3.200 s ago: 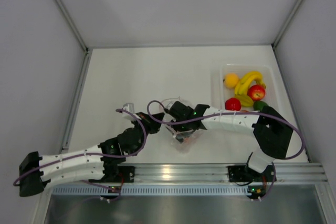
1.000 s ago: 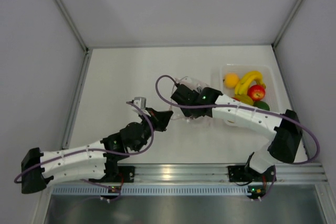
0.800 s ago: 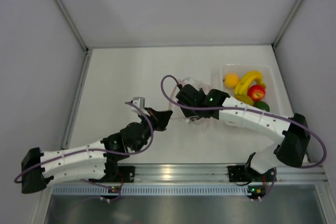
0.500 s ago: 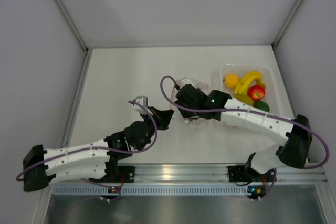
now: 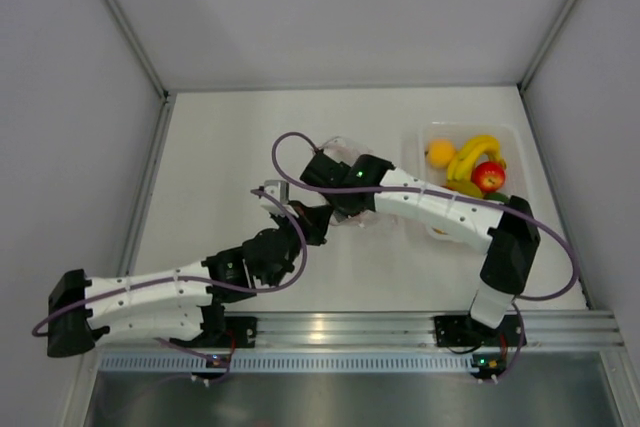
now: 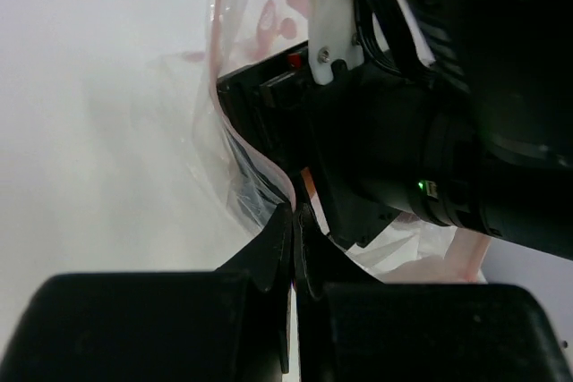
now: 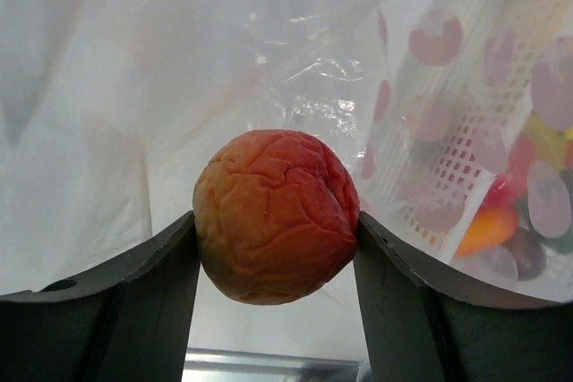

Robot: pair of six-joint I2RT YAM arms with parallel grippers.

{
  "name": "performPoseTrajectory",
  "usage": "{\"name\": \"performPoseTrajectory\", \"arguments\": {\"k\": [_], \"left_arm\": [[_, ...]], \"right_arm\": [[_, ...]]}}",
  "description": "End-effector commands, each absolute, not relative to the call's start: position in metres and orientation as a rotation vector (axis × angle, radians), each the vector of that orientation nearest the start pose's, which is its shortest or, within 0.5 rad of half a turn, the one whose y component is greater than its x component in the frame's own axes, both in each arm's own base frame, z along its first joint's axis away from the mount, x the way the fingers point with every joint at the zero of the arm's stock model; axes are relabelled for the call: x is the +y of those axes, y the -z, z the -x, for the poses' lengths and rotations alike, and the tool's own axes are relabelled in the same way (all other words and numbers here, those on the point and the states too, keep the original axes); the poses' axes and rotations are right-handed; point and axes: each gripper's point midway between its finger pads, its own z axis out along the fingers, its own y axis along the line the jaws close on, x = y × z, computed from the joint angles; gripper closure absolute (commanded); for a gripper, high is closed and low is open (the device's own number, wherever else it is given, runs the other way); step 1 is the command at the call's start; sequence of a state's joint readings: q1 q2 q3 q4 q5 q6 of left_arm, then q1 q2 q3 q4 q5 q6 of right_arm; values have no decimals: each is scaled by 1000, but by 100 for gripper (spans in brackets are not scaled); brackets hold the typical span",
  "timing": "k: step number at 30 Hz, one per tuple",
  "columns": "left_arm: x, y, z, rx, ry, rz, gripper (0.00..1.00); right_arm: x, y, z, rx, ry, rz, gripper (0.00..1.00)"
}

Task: Open the zip-top bag and remove the fake food
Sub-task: Pick up the fake fruit from the zipper food storage bag.

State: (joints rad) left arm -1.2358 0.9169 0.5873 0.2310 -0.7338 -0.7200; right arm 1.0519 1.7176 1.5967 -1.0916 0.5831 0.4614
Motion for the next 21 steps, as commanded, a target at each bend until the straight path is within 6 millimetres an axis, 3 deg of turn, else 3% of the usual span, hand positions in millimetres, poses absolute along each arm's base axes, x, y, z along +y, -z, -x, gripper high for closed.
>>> {"name": "performPoseTrajectory", "arguments": {"k": [1, 5, 8, 12, 16, 21], "left_arm": [[-289, -263, -193, 1689, 869, 94, 100], [-300, -253, -189, 1708, 819, 67, 100], [-305, -257, -182, 1694, 769, 57, 100], [-312, -243, -177, 1717, 740, 46, 100], [-297, -228, -181, 1721, 709, 111, 100], [-270, -227, -189, 1681, 650, 234, 100]], "right_arm": [[284, -193, -249, 2396, 167, 511, 89], [279, -203, -257, 2382, 223, 449, 90], [280, -208, -262, 2383, 185, 410, 91], [272, -215, -263, 2387, 137, 383, 92], [260, -226, -260, 2376, 94, 373, 92], [249, -221, -254, 2380, 75, 379, 93]]}}
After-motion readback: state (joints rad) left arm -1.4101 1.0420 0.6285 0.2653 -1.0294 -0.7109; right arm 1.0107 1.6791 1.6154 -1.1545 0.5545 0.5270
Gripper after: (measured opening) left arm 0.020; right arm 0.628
